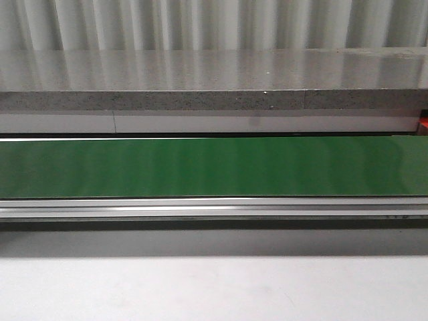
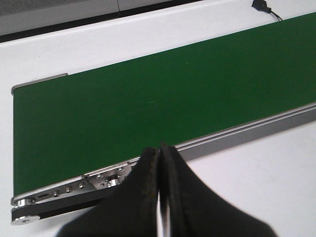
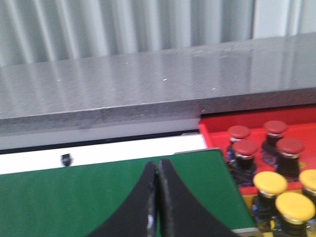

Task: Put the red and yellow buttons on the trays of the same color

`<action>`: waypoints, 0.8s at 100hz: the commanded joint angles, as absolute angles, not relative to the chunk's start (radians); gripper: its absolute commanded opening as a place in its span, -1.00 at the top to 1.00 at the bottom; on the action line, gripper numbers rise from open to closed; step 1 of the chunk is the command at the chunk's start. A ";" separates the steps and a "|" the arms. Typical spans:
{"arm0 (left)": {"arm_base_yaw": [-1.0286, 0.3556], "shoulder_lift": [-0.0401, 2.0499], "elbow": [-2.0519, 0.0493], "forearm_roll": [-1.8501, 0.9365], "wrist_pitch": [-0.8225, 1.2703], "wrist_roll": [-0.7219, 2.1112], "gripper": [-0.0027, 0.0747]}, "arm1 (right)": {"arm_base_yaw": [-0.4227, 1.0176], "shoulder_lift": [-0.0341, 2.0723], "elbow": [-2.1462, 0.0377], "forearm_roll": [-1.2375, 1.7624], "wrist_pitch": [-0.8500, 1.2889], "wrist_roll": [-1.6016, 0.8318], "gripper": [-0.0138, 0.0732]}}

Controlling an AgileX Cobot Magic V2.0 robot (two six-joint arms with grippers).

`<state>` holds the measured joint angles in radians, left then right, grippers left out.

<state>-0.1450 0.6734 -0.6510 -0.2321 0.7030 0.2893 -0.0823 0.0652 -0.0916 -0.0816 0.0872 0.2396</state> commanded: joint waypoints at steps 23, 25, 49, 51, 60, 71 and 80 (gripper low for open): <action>-0.151 0.672 -0.678 -0.252 0.641 0.287 0.98 | -0.106 -0.031 0.028 -0.105 -0.031 0.233 0.84; -0.151 0.672 -0.678 -0.252 0.641 0.287 0.98 | -0.105 -0.028 0.028 -0.105 -0.023 0.233 0.84; -0.151 0.674 -0.678 -0.252 0.640 0.287 0.98 | -0.080 -0.028 0.030 -0.105 0.040 0.205 0.84; -0.151 0.674 -0.678 -0.252 0.640 0.287 0.98 | -0.076 -0.028 0.030 -0.105 0.041 0.202 0.84; -0.151 0.674 -0.678 -0.252 0.640 0.287 0.98 | -0.063 -0.028 0.030 -0.105 0.056 0.202 0.84; -0.151 0.674 -0.678 -0.252 0.640 0.287 0.98 | -0.061 -0.027 0.029 -0.104 0.070 0.202 0.84; -0.151 0.674 -0.678 -0.252 0.640 0.287 0.98 | -0.061 -0.027 0.029 -0.104 0.070 0.202 0.84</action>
<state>-0.1450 0.6734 -0.6510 -0.2321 0.7030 0.2893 -0.0618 -0.0088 0.0263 -0.0918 0.1413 0.2130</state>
